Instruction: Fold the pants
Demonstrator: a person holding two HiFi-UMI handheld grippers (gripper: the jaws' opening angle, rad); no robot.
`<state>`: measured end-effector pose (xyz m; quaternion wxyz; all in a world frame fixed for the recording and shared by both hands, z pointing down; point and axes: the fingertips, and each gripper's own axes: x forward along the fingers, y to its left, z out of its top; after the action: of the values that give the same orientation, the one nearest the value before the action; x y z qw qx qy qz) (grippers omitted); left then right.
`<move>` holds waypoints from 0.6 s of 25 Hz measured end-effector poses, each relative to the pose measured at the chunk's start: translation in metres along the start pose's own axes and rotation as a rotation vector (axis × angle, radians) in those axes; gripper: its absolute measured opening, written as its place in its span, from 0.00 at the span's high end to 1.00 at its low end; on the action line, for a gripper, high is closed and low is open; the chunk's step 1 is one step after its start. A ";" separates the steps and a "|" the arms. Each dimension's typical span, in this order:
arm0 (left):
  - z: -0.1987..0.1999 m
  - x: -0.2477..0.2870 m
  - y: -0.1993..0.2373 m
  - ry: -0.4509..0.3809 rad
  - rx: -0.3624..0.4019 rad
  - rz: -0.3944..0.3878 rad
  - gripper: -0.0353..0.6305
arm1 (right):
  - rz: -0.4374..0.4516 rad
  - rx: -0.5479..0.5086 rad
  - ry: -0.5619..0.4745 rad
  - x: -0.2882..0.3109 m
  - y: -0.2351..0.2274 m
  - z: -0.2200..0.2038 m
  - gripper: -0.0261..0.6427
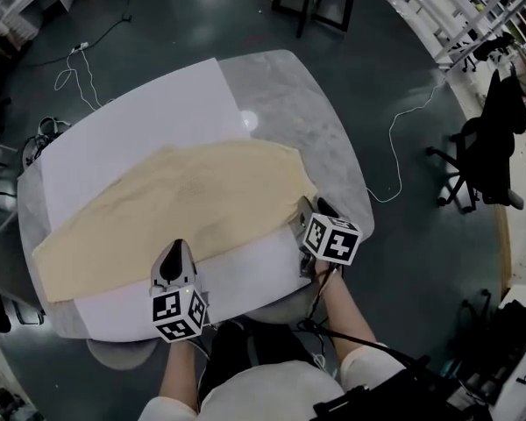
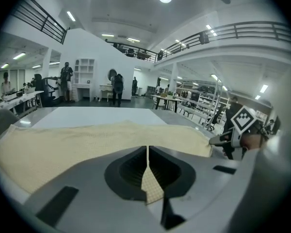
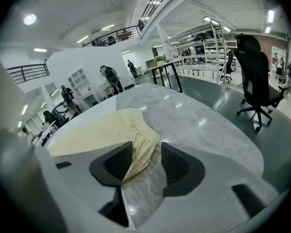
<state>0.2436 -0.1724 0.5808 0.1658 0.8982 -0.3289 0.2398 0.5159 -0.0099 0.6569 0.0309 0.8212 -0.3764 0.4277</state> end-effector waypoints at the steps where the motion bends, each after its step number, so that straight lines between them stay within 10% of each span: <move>1: 0.000 0.002 0.001 0.002 -0.002 0.002 0.92 | 0.000 -0.008 0.004 0.005 0.001 0.000 0.69; 15: -0.013 0.021 0.010 0.051 -0.006 0.017 0.92 | -0.074 -0.091 0.066 0.033 0.014 -0.003 0.69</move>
<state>0.2461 -0.1845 0.6043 0.1750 0.8885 -0.3328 0.2630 0.5161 -0.0381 0.6792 0.0967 0.8178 -0.3636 0.4355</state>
